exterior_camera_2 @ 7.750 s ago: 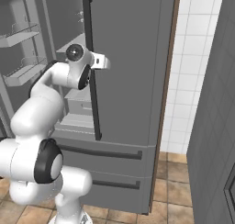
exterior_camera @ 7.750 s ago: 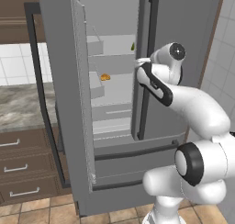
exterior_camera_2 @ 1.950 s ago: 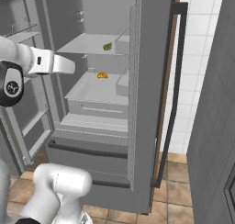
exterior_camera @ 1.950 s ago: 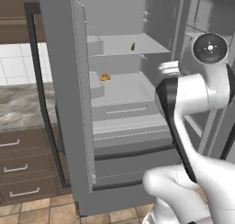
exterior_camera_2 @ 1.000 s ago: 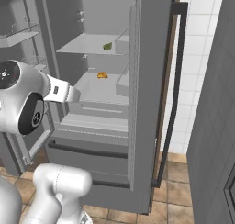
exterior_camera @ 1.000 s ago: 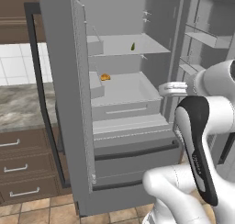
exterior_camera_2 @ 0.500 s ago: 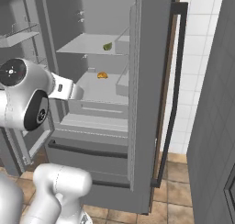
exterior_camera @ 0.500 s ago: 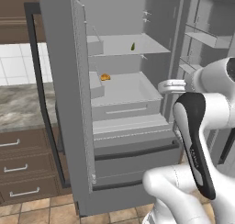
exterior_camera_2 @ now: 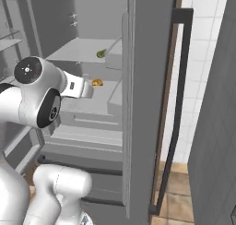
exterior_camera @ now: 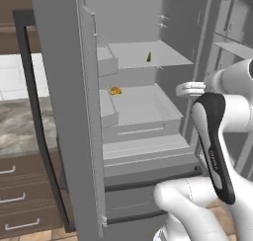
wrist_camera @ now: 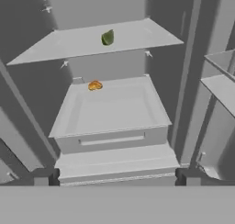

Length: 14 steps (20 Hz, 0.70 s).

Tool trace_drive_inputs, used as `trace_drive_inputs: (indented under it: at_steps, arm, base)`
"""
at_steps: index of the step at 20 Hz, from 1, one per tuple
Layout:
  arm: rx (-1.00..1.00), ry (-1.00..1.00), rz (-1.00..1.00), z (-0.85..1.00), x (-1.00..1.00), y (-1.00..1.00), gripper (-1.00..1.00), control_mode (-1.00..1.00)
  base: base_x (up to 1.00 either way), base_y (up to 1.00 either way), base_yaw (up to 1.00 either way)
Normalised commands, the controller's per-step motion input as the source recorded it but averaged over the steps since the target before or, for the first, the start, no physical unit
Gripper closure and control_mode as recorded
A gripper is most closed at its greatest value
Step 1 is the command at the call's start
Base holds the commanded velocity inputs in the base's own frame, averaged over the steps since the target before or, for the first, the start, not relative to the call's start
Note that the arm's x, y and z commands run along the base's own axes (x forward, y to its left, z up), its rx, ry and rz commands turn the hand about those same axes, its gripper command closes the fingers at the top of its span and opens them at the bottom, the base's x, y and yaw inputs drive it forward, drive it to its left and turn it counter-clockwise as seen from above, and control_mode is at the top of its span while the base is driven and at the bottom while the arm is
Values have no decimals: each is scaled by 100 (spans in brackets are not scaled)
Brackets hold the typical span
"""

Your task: Take the lemon wedge from the fridge and place it on the plate with fish on the dining counter.

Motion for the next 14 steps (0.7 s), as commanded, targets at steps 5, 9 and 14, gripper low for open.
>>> trace_drive_inputs:
  at_steps: [5, 9, 14]
  arm:
    - [0, 0, 0, 0, 0, 0, -100, 100]
    - [0, 0, 0, 0, 0, 0, -100, 100]
    - [0, 0, -3, 15, 18, 7, -100, -100]
  base:
    - [80, 0, -8]
    - [69, 0, -9]
    - [26, 2, -6]
